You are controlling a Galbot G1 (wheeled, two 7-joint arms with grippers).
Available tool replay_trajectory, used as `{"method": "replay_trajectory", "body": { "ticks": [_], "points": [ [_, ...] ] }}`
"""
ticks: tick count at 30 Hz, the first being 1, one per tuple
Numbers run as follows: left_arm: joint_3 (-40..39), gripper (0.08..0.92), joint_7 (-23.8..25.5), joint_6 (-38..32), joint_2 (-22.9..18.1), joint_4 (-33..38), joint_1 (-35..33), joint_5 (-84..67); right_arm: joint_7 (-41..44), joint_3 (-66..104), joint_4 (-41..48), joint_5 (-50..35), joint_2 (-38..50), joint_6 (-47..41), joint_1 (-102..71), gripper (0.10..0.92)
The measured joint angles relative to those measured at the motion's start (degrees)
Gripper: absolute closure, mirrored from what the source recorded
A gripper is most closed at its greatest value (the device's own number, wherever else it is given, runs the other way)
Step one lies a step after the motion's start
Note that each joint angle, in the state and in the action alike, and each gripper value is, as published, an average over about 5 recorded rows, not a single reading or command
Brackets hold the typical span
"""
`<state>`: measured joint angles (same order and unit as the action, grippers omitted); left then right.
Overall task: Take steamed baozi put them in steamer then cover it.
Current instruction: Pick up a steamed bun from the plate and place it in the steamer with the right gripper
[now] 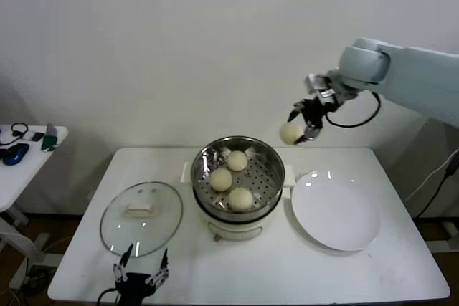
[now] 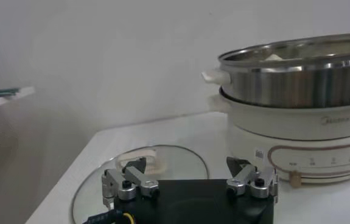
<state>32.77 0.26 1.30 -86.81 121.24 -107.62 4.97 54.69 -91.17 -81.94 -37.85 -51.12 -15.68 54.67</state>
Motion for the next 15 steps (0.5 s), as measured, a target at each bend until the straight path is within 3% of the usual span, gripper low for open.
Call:
{"method": "replay_trajectory", "body": {
  "ticks": [15],
  "points": [
    [1.3, 0.177, 0.0, 0.2, -0.4, 0.4, -0.3, -0.9, -4.3, -0.4, -0.5, 3.7, -6.6, -4.2, -9.8, 0.321]
  ]
}}
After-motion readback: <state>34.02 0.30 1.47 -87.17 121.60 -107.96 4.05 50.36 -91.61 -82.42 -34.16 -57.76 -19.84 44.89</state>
